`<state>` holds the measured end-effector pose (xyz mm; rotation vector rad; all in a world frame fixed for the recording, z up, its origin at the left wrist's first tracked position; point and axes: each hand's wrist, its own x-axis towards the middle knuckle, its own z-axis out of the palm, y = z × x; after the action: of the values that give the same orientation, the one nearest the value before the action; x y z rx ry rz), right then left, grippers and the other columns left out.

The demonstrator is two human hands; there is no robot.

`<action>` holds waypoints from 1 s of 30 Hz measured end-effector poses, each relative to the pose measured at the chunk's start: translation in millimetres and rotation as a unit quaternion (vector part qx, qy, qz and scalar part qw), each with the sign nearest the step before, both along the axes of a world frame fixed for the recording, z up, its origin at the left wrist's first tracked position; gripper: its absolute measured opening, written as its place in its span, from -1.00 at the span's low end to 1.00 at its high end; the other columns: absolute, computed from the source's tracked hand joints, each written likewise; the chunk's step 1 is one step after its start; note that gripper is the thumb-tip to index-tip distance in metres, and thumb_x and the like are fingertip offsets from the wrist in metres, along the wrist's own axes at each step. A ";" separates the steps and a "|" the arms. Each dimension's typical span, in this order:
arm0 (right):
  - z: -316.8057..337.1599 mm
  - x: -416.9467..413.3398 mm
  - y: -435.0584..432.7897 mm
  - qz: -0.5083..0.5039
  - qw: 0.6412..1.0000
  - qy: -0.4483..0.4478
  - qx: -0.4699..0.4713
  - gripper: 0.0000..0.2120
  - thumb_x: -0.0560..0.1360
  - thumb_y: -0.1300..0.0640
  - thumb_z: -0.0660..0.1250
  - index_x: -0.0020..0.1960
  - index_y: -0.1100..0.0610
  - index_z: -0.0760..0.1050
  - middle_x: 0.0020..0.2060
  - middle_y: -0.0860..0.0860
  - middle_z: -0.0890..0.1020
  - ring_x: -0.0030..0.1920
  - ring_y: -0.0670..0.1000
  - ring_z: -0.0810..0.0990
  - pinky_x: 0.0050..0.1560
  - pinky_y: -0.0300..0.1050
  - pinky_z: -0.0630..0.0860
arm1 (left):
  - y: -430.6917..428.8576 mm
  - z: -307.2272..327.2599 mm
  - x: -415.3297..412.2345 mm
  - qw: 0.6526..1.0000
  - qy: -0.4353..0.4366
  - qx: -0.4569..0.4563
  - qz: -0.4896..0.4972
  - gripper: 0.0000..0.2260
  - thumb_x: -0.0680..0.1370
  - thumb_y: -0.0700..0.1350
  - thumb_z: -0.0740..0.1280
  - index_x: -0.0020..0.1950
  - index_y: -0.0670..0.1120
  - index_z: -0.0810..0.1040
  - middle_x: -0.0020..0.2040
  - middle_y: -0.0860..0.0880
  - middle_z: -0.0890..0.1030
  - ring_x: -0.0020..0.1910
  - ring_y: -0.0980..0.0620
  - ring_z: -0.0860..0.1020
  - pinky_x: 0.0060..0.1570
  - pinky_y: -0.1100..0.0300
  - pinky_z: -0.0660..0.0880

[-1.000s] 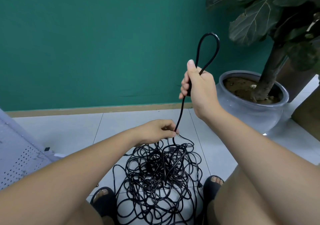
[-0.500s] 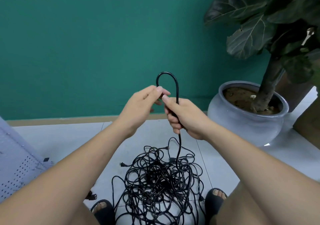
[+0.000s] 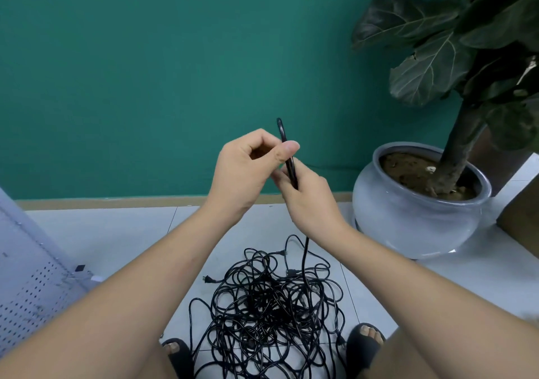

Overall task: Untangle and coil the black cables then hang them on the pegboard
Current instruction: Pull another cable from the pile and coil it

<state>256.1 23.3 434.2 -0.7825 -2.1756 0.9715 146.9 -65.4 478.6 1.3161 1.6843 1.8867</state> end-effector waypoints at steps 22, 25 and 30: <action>27.0 28.7 24.6 0.107 0.904 0.179 -0.372 -0.56 0.76 -0.17 0.21 -0.20 0.06 0.32 -0.43 0.05 0.24 -0.51 0.01 0.14 -0.47 -0.19 0.11 | 3.6 -112.8 -1.0 0.842 0.043 -0.425 -0.329 -0.57 0.68 0.27 0.29 -0.06 -0.06 0.68 -0.11 -0.04 0.72 -0.09 0.05 0.64 0.17 0.08 0.51; 27.4 37.1 24.4 0.164 0.903 0.096 -0.385 -0.55 0.75 -0.19 0.20 -0.18 0.08 0.35 -0.43 0.06 0.20 -0.52 0.01 0.11 -0.48 -0.22 0.09 | 6.5 -102.9 -25.6 0.870 -0.007 -0.407 -0.279 -0.63 0.52 0.23 0.54 -0.24 -0.01 0.57 -0.32 0.02 0.56 -0.31 0.03 0.49 0.05 0.04 0.52; 26.0 50.6 24.9 0.208 0.908 0.000 -0.363 -0.51 0.74 -0.23 0.19 -0.09 0.17 0.39 -0.41 0.08 0.17 -0.51 0.01 0.10 -0.48 -0.23 0.11 | 1.0 -84.9 -59.9 0.874 0.010 -0.421 -0.245 -0.53 0.48 0.10 0.63 -0.36 0.00 0.39 -0.38 0.01 0.36 -0.31 0.00 0.37 -0.02 0.09 0.42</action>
<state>306.7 48.2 460.2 -0.6250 -2.0020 2.0658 87.0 -64.4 393.7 1.1931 1.6537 0.7005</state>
